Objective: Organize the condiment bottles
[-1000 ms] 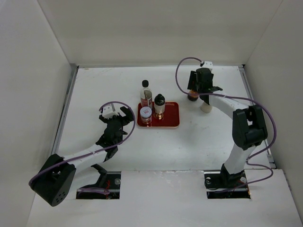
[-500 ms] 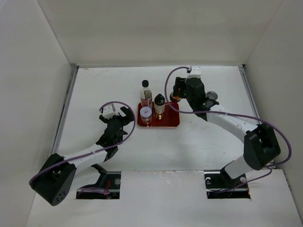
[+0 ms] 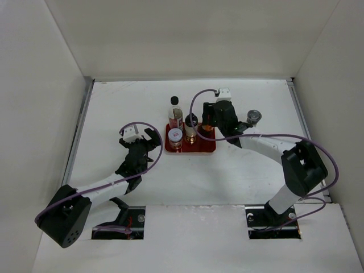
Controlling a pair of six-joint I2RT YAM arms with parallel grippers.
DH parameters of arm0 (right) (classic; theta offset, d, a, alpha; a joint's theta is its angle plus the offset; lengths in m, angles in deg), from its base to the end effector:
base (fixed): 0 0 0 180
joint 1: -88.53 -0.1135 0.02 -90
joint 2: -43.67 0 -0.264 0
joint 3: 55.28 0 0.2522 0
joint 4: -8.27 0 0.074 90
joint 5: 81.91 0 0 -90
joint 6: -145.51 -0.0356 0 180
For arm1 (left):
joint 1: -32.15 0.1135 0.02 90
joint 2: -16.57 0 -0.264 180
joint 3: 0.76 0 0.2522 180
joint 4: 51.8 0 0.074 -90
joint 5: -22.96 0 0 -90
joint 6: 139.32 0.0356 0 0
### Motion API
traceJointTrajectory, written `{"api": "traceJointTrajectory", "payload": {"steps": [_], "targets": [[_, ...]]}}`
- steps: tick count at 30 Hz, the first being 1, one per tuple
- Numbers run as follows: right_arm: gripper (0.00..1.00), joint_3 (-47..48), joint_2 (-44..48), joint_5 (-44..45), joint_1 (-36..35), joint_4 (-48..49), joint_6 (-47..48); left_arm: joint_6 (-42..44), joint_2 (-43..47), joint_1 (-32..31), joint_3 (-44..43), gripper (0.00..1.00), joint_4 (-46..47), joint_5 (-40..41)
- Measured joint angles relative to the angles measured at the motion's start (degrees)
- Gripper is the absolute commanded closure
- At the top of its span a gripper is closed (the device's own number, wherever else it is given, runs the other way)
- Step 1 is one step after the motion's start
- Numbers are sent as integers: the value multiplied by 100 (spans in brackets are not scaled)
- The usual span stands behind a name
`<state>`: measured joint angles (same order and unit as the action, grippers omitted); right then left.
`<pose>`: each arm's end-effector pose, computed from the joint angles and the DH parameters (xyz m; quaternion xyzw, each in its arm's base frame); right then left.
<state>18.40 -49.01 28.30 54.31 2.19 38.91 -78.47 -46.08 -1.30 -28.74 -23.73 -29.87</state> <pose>0.3113 0.1968 0.2496 -0.0342 0.8353 0.0930 0.5408 0.1853 -0.0966 0.1928 -0.1853 0.7152 -0.1242 0.6624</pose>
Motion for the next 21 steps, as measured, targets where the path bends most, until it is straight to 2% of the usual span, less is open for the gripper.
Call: {"api": "traceJointTrajectory", "payload": {"steps": [5, 8, 13, 17, 21], "targets": [[30, -33, -125, 76, -7, 52, -9, -2, 0, -2, 0, 13, 0, 0], [19, -37, -144, 131, -35, 94, -13, -2, 2, -2, 0, 13, 0, 2], [7, -37, -131, 208, -79, 343, -52, -2, 2, -4, 0, 13, 0, 0], [5, -37, 39, 293, -81, 313, -101, -2, 2, -7, 0, 13, 0, 0], [3, -144, 597, 468, -7, 315, -166, -4, 4, -20, 0, 13, 0, 2]]}}
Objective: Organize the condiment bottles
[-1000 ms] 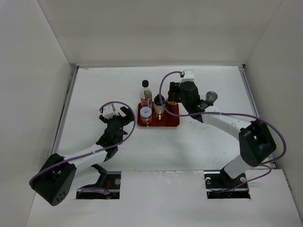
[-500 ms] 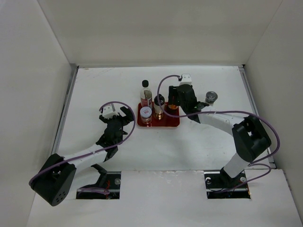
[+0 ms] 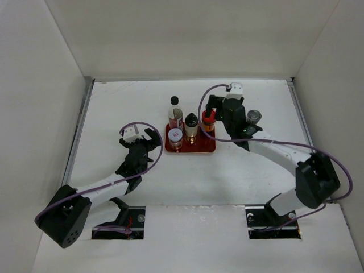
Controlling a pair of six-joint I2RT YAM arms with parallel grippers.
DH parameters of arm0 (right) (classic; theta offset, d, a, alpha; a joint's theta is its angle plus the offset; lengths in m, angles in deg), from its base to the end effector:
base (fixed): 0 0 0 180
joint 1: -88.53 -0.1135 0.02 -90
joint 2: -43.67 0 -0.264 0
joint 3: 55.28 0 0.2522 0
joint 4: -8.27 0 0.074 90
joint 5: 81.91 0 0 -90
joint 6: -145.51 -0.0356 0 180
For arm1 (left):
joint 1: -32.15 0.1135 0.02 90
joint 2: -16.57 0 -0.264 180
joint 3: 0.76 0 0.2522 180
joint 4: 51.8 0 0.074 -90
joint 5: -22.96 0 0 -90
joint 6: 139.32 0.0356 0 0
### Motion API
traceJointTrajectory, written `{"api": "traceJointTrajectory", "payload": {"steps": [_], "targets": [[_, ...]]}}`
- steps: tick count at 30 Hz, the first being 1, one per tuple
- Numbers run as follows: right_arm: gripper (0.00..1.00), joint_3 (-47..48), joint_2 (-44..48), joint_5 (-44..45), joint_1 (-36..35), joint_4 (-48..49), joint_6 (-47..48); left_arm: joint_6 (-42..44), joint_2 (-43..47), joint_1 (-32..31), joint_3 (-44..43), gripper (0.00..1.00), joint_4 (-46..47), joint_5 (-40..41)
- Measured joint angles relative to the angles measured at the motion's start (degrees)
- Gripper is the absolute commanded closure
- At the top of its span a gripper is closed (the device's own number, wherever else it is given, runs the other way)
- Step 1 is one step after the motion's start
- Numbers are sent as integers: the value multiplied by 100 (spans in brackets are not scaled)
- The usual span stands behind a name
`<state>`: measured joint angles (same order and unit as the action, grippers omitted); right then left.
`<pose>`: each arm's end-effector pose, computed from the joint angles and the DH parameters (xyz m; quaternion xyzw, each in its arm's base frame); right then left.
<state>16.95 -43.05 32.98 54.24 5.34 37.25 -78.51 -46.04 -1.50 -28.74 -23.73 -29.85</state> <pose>0.2980 0.1851 0.2821 0.0166 0.7972 0.1001 0.5951 0.1849 -0.0972 0.1929 -0.1845 0.7152 -0.1257 0.6623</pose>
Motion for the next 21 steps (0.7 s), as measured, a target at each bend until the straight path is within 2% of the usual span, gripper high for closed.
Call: {"api": "traceJointTrajectory", "payload": {"steps": [2, 7, 11, 21], "targets": [[0, -160, 409, 155, 214, 20, -35, 2, 15, -15, 0, 13, 0, -7], [0, -507, 979, 890, 1237, 20, -39, 0, 72, -63, 0, 13, 0, -20], [0, -507, 754, 1178, 1727, -136, 26, 0, 79, -76, 0, 13, 0, -20], [0, -614, -22, 896, 2081, -400, -74, 0, 79, -103, 0, 13, 0, -20]]}}
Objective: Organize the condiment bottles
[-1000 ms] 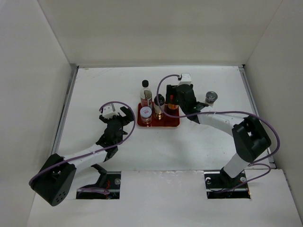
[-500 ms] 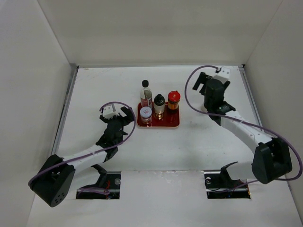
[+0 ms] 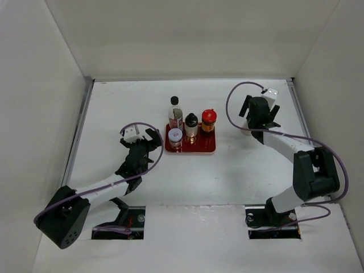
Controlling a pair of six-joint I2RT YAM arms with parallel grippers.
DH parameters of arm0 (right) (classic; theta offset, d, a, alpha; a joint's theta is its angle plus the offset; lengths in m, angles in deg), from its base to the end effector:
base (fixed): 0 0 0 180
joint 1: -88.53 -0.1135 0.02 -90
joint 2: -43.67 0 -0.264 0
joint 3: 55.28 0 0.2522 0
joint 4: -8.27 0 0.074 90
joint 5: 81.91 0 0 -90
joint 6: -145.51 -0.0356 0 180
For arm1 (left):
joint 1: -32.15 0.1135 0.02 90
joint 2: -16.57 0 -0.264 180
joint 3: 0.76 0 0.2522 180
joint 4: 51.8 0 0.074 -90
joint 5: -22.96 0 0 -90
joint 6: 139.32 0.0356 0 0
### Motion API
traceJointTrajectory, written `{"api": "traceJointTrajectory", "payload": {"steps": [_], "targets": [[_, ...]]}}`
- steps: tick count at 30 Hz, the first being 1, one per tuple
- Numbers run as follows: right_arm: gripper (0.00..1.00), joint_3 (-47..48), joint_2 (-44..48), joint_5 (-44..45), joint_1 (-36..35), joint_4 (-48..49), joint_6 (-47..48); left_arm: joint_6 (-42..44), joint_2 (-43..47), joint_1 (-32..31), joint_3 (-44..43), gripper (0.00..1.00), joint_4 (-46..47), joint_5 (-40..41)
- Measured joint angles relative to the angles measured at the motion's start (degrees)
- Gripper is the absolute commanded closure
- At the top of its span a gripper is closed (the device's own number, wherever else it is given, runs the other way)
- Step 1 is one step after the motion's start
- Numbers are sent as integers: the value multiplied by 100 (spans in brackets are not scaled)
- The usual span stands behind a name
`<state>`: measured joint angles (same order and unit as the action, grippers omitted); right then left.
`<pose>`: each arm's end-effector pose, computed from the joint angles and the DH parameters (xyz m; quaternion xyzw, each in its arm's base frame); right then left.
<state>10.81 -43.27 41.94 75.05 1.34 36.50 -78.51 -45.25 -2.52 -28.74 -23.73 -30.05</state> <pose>0.3287 0.0584 0.2391 0.1898 0.8109 -0.1010 0.5443 0.1822 -0.1000 0.1955 -0.1789 0.7129 -0.1367 0.6642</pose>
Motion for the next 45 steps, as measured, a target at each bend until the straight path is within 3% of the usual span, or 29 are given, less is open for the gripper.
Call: {"api": "traceJointTrajectory", "payload": {"steps": [2, 6, 8, 14, 19, 23, 31, 45], "targets": [[7, 0, -79, -76, 35, 0, -52, 0, 0, -2, 0, 13, 2, 0], [41, 0, -175, -221, 39, -20, -138, 0, 0, -13, 0, 13, 0, 0], [46, 0, -177, -240, 37, -22, -177, 0, 0, -15, 0, 13, 0, 0], [45, -295, 417, -74, -380, -271, -146, 0, 0, -24, 0, 13, 2, 0], [45, -599, 1582, 24, -1403, -354, -136, 0, -2, -22, 0, 13, 0, 0], [45, -608, 1899, 24, -2387, -293, -149, -2, -24, -22, 0, 13, 0, 2], [44, -599, 1193, -157, -3672, 83, -142, -20, -22, 94, 0, 8, 2, 74], [41, -157, -273, -326, -3773, 1158, 129, -24, -70, 129, 0, 0, 4, 111]]}}
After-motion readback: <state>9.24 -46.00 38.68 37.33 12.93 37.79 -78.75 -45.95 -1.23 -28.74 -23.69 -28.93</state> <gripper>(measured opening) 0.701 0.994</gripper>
